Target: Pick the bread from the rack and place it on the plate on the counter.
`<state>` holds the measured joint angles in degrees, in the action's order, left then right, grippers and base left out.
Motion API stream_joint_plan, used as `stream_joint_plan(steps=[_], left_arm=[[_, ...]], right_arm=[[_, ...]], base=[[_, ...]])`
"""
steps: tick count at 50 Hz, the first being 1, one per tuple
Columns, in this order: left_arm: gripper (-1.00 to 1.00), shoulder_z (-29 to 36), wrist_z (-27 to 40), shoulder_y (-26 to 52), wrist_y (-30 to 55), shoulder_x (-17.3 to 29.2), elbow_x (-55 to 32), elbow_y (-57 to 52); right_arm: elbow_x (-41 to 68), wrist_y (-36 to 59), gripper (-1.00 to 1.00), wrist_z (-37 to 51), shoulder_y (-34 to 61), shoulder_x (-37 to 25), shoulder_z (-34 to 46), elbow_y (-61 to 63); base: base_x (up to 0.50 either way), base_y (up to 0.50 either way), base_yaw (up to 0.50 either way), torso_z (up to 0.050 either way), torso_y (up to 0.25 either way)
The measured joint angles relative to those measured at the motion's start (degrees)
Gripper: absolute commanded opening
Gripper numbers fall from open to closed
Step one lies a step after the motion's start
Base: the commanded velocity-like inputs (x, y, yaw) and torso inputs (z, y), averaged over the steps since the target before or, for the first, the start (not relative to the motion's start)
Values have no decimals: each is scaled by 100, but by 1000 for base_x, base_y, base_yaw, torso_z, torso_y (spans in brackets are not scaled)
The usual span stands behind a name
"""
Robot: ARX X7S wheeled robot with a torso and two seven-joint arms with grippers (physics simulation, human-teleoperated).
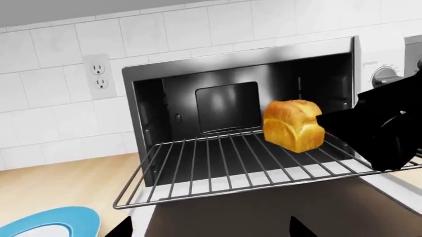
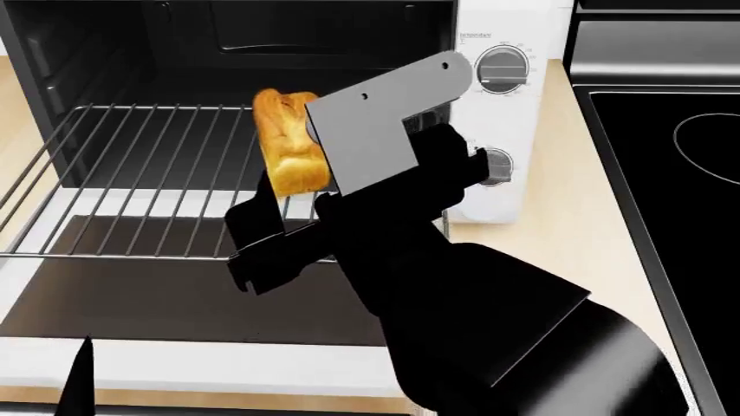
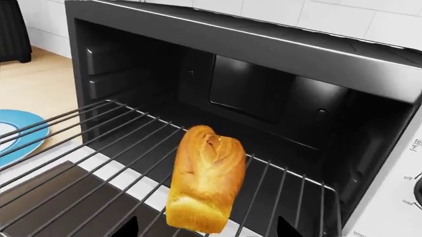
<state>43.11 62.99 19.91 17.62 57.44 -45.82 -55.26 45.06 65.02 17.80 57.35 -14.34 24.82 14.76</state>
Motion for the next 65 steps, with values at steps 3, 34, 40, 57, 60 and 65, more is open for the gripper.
stream_joint_plan(steps=[3, 34, 40, 57, 60, 65], left_arm=[[100, 13, -18, -6, -11, -3, 16, 6], [100, 152, -74, 53, 64, -37, 104, -68], [100, 185, -80, 75, 92, -52, 119, -102], [100, 244, -142, 152, 88, -117, 98, -132], [100, 251, -141, 170, 102, -119, 89, -145], [100, 272, -139, 200, 134, -132, 77, -164]], right_arm=[[-25, -34, 100, -28, 27, 15, 45, -86], [-285, -417, 100, -342, 334, 162, 483, -993], [-301, -465, 100, -373, 370, 181, 541, -1105], [-349, -660, 100, -470, 440, 230, 677, -1436], [-359, -697, 100, -490, 460, 241, 698, -1504], [-372, -749, 100, -520, 499, 253, 731, -1603]], base=[[0, 0, 0, 0, 0], [0, 0, 0, 0, 0], [0, 0, 0, 0, 0], [0, 0, 0, 0, 0], [0, 0, 0, 0, 0], [0, 0, 0, 0, 0]])
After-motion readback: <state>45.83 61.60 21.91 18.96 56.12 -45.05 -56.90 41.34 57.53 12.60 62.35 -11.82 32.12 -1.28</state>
